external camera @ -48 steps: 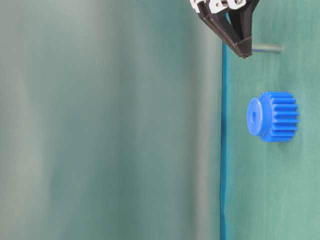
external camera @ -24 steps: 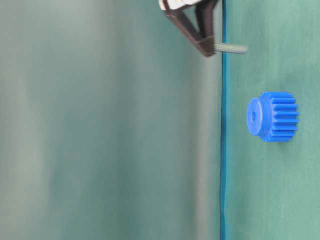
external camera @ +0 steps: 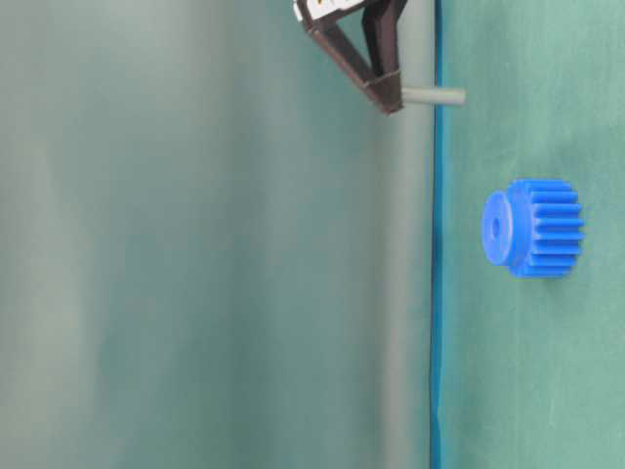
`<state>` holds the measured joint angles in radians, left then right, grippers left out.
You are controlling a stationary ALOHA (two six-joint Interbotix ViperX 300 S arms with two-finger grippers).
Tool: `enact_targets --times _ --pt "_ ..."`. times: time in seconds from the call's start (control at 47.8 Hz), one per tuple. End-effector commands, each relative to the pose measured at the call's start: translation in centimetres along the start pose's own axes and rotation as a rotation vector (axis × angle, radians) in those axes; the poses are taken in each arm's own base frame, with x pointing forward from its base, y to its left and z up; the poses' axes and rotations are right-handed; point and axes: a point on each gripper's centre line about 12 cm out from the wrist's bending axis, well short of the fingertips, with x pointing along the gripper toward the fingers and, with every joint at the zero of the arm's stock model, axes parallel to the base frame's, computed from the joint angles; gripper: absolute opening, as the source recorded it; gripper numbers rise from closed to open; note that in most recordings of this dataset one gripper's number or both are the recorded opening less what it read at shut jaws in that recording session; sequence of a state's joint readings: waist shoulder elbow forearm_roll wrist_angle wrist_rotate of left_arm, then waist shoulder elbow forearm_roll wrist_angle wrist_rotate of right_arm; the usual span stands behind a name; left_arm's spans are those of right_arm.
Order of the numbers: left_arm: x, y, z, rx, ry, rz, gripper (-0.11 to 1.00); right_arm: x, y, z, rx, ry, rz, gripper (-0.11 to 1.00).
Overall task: Insert the shaft placed at a random location into the center hole of the small gear at another random location.
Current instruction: 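Lift the shaft and carry it left over the blue gear, then align the shaft over the gear's center hole and lower it in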
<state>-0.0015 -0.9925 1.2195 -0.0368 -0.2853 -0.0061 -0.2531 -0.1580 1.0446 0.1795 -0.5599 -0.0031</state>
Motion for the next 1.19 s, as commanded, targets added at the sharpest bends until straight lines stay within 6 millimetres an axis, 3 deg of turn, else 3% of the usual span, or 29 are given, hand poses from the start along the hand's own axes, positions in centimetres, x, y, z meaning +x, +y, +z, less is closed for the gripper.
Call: enact_targets --times 0.0,0.523,1.172 --pt "0.1 0.0 0.4 -0.003 -0.012 0.002 -0.01 0.8 0.4 1.4 0.003 -0.036 0.009 0.13" --pt "0.2 0.0 0.4 -0.006 -0.012 0.002 -0.01 7.3 3.5 3.7 -0.012 0.035 0.065 0.13" --pt "0.2 0.1 0.4 -0.006 -0.009 0.004 -0.01 8.0 3.6 3.1 -0.009 0.054 0.065 0.13"
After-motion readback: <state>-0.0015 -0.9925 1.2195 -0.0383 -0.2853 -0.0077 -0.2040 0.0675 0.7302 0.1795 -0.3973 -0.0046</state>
